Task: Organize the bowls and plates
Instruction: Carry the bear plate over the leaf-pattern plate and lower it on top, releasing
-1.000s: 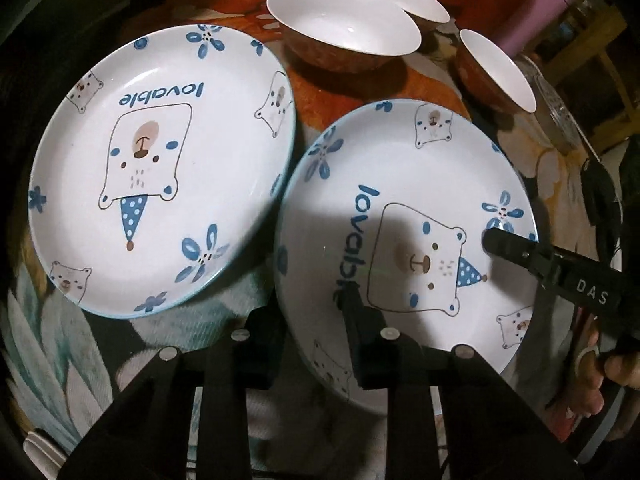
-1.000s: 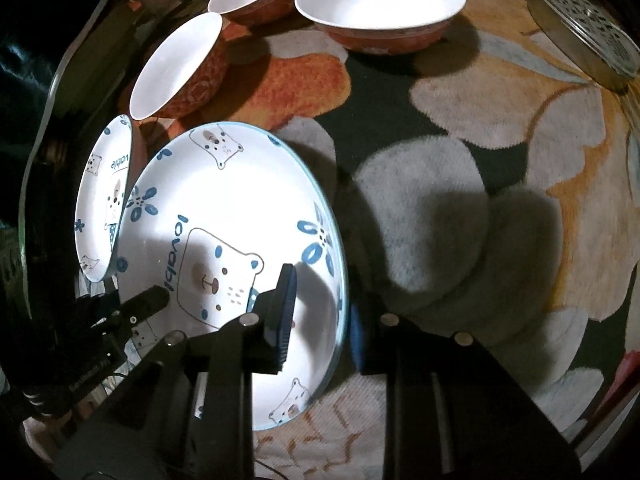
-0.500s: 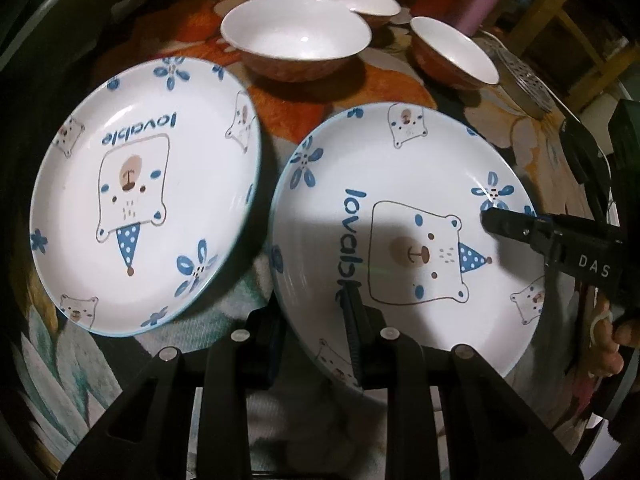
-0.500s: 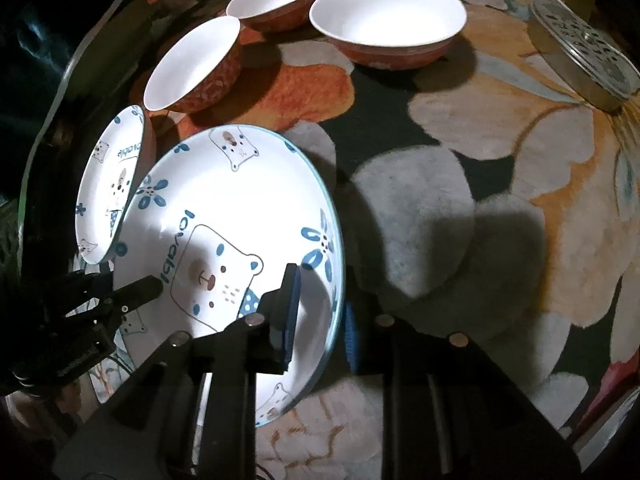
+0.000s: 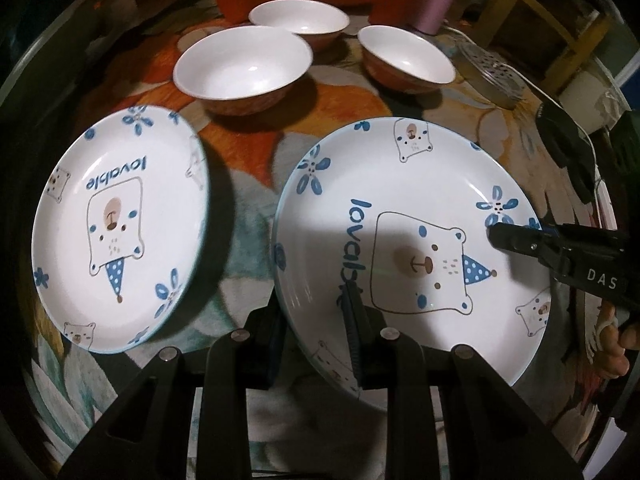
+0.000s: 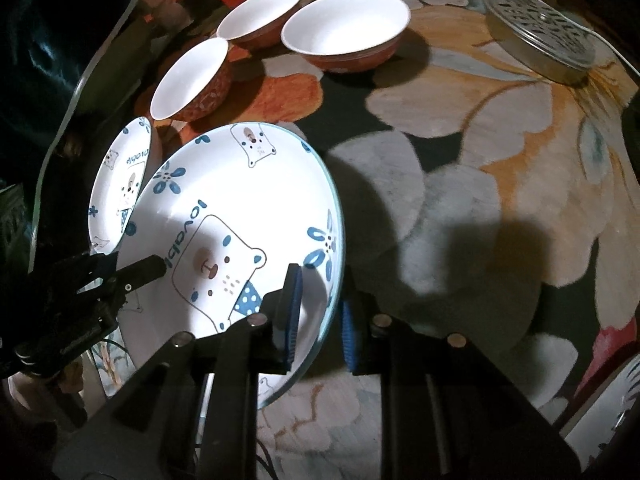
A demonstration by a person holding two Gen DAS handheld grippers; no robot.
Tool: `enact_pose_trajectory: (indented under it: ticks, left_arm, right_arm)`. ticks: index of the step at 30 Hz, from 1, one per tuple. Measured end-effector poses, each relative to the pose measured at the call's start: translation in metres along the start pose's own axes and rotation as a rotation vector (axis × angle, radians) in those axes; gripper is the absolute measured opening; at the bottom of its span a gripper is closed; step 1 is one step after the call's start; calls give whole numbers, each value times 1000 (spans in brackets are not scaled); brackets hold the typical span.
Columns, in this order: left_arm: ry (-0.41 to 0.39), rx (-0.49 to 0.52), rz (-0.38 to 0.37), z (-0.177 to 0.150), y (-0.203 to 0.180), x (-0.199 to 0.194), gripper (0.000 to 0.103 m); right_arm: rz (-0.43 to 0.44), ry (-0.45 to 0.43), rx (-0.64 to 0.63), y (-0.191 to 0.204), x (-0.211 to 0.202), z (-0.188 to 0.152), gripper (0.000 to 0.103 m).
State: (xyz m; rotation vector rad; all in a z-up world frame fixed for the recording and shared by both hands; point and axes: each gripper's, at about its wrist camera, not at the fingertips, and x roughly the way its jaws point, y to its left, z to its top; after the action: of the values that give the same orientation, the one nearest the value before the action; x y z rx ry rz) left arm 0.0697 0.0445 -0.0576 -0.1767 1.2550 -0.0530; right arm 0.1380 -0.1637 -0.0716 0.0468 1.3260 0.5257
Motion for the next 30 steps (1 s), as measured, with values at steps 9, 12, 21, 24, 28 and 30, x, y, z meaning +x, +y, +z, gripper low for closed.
enact_pose_trajectory:
  ticks: [9,12,21,24,28,30]
  left_arm:
    - [-25,63,-24,6,-31,-7,27]
    - [-27,82,-31,7,-41,-8,27]
    - [-31,148,-58,8,-77,-9,27]
    - [-34,176,-71,7,-91,-10,27]
    - [-36,204,-91,5,-110,-11,27]
    - [-36,219,-99,4,-120,-11,27]
  right_arm:
    - [-6,-30,53,-21,-20,-9,18]
    - [-11,-40,70,-29,-27,-13,18]
    - [-20,-54,127,-55,-46,-30,18]
    - [-23,-63,151,-67,-56,-38,18]
    - [-31,-73,186,-82,-67,-49,18]
    - [-36,-79,203,-90,-73,-54,18]
